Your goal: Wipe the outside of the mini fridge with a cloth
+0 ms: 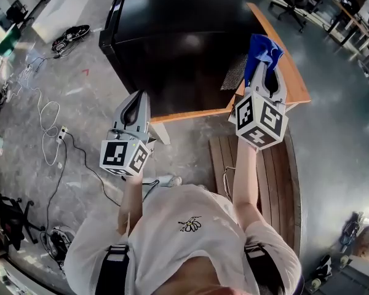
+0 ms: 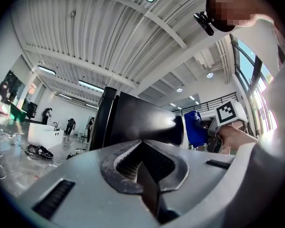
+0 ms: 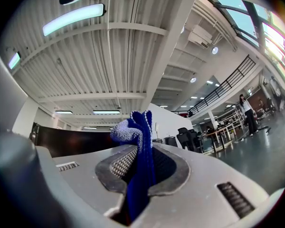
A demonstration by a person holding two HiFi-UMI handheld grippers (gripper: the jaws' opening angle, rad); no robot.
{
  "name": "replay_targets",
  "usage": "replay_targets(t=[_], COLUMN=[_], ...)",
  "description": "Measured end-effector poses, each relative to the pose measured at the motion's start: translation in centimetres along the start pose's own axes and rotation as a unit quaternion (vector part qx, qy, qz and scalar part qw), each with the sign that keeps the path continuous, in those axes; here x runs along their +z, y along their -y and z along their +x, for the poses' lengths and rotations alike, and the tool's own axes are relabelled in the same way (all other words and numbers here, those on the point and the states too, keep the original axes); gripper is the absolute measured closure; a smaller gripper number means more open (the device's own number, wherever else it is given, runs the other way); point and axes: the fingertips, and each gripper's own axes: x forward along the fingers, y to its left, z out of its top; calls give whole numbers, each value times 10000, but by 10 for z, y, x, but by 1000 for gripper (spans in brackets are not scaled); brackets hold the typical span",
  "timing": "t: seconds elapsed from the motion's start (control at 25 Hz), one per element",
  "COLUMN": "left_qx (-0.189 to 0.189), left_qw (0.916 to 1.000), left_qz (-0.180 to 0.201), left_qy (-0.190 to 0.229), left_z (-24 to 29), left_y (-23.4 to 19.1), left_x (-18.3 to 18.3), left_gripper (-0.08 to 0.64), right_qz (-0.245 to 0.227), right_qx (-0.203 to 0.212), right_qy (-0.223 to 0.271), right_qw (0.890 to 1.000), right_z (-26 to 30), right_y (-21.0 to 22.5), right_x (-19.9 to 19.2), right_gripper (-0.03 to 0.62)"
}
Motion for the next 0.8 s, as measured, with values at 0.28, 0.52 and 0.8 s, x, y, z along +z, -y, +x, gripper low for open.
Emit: replay_targets(t=[0.28,0.52,0.8], left_qx=[410,797,1209], left_qw=[9992,9967,9926], left_qz=[33,72,-21], left_qy=[-9,-115,-105], left_z=[-34,-62,-94], left_y=[-38,-86,-123], left_x=[11,6,7], left_gripper=[555,555,555], right_qz=[632,882,547], right_qx=[1470,2671,3306], right_qy=[-237,-550,-723], right_qw=[9868,9580,9394], right_z=[-36,-56,-66], right_y=[-127,-255,-342], right_x=[-15,-53,-75], right_gripper=[531,531,531])
